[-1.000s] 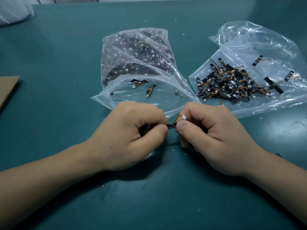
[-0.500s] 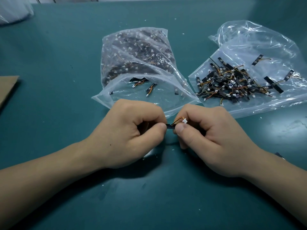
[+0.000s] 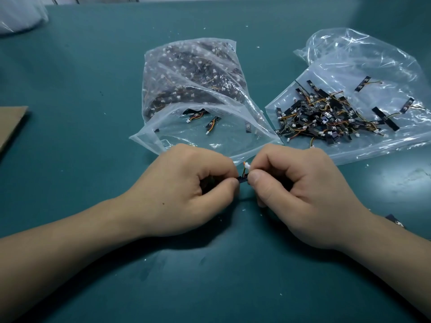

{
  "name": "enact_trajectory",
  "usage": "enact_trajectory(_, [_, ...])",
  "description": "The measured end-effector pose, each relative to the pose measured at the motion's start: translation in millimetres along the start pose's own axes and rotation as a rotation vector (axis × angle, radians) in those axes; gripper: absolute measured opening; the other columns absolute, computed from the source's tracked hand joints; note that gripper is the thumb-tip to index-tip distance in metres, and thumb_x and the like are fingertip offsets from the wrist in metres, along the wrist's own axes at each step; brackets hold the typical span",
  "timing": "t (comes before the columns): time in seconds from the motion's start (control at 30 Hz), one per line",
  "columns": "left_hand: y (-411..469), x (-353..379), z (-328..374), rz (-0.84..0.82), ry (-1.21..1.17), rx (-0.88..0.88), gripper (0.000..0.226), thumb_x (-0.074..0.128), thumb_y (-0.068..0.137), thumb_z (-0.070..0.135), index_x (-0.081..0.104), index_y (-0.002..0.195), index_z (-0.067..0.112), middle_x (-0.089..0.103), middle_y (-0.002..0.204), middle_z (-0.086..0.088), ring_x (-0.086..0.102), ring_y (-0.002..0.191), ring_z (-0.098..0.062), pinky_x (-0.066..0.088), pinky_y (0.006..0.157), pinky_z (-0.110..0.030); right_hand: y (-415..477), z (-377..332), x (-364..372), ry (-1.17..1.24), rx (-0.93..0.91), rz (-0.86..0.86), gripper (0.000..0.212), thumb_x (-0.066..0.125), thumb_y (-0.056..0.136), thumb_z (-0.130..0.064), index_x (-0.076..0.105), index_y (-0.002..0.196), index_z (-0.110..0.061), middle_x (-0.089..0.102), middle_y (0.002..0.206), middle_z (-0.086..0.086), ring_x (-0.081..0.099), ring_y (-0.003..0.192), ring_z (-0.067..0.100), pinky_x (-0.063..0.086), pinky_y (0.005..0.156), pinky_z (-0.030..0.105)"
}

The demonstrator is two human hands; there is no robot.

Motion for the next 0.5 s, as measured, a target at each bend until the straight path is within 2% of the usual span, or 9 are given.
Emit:
enact_trajectory(0.07, [-1.5,-2.2,-1.2,0.062,-0.057,-0.015,0.018,0.063,0.092,0.017,0.07,0.076,0.014,0.059,0.062,0.004,0.057,0.06,-0.017,0.046,0.058,-0.033,0.8,0.7,-0.6,0.019,0.013,0.019,0.018,0.06,0.096,-0.019,0.059,0.078,-0.02,0.052,0.056,-0.002,0.045,0.049,0.014,0.035,0.049,0.024])
enact_trajectory(0.17, [-2.8,-5.3,-2.4,0.161,-0.167,-0.066,0.016,0.064,0.092,0.014,0.074,0.081,0.015,0.06,0.062,0.007,0.054,0.057,-0.013,0.041,0.055,-0.02,1.9,1.8,-0.8,0.048,0.045,0.004,0.019,0.057,0.098,-0.023,0.06,0.08,-0.019,0.055,0.057,0.004,0.047,0.049,0.018,0.039,0.049,0.033])
enact_trajectory(0.33, [-0.9,-0.9,-1.4,0.023,-0.1,-0.053,0.015,0.065,0.09,0.018,0.072,0.076,0.016,0.062,0.06,0.002,0.058,0.055,-0.019,0.045,0.053,-0.033,0.2,0.2,-1.0,0.011,0.018,0.001,0.02,0.057,0.095,-0.022,0.056,0.075,-0.022,0.055,0.056,0.001,0.05,0.049,0.018,0.04,0.05,0.033])
enact_trajectory(0.47, [-2.0,-4.3,-1.6,0.069,-0.152,-0.054,0.017,0.063,0.092,0.018,0.07,0.077,0.017,0.061,0.062,0.007,0.056,0.057,-0.014,0.042,0.056,-0.021,2.0,1.5,-0.6,0.0,0.037,-0.03,0.02,0.052,0.094,-0.026,0.057,0.076,-0.019,0.057,0.058,0.004,0.051,0.053,0.022,0.042,0.054,0.04])
enact_trajectory(0.5, [-1.7,-4.6,-1.5,0.074,-0.148,-0.053,0.016,0.063,0.092,0.017,0.071,0.077,0.017,0.061,0.062,0.007,0.056,0.057,-0.014,0.042,0.056,-0.021,2.2,1.8,-0.2,-0.007,0.04,-0.038,0.021,0.052,0.094,-0.026,0.058,0.075,-0.018,0.057,0.058,0.004,0.051,0.053,0.022,0.042,0.055,0.041])
Point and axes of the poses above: each hand's wrist, its own y-axis towards the middle knuckle, its own x-axis out of the palm, z = x × y, the point moved 2 cm from there along y, towards the middle knuckle
